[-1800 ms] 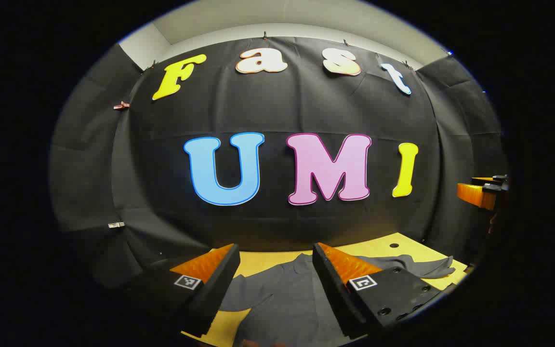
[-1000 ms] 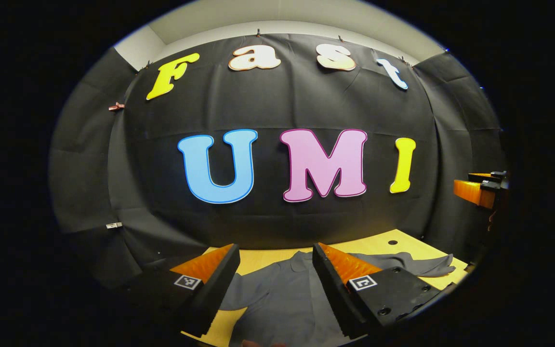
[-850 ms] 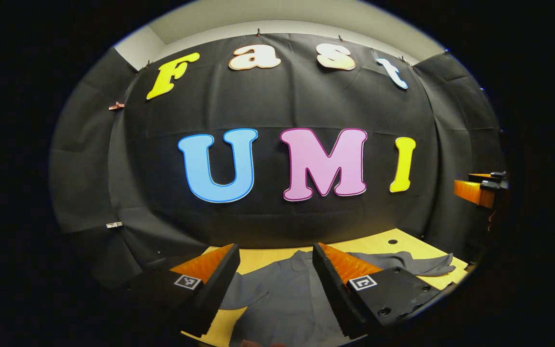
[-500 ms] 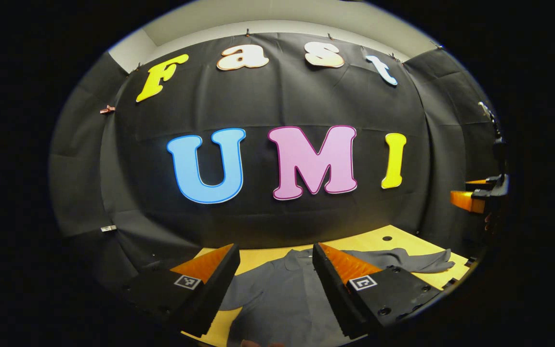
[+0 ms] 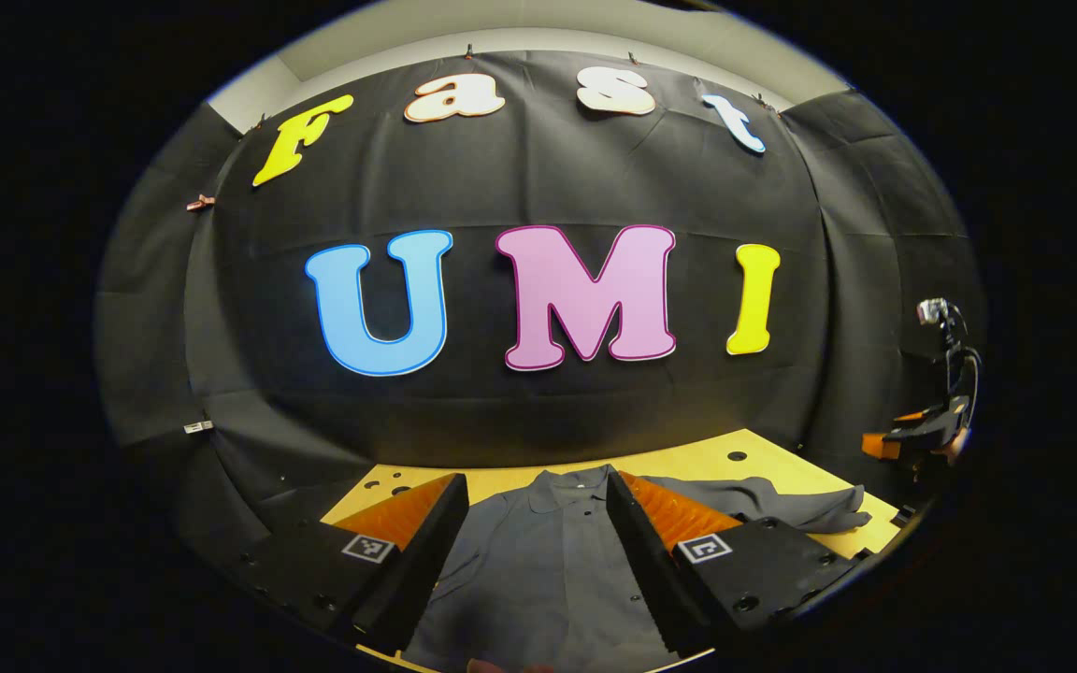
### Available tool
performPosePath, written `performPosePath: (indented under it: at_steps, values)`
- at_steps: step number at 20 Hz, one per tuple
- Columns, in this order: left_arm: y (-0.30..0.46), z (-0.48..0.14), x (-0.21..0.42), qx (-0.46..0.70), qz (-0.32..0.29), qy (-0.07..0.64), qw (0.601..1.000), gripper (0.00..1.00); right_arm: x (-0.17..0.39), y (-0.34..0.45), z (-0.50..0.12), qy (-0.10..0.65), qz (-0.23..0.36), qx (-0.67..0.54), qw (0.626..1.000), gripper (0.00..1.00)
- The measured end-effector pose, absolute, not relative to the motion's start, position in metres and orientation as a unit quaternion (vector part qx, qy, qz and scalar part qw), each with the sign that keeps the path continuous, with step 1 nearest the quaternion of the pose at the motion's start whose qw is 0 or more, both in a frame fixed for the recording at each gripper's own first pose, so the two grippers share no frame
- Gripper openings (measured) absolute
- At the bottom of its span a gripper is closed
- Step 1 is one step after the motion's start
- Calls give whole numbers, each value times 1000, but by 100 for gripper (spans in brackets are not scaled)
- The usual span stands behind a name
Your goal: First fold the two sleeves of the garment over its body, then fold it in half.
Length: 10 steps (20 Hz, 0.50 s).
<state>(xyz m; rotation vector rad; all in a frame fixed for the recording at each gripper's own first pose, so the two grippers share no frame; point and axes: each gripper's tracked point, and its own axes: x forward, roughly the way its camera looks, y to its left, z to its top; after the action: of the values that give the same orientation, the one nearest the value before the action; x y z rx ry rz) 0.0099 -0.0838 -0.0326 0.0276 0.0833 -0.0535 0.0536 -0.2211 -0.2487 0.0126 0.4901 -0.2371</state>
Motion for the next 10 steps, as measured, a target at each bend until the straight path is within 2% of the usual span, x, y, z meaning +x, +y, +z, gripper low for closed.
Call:
performPosePath:
  at_steps: [6, 10]
  values:
    - [-108, -48, 18, 18, -6, 63, 998, 94, 63, -246, -356, 334, -111, 24, 936, 98]
    - [-122, -50, 19, 18, 5, 68, 998, 95, 57, -264, -401, 383, -106, 28, 917, 98]
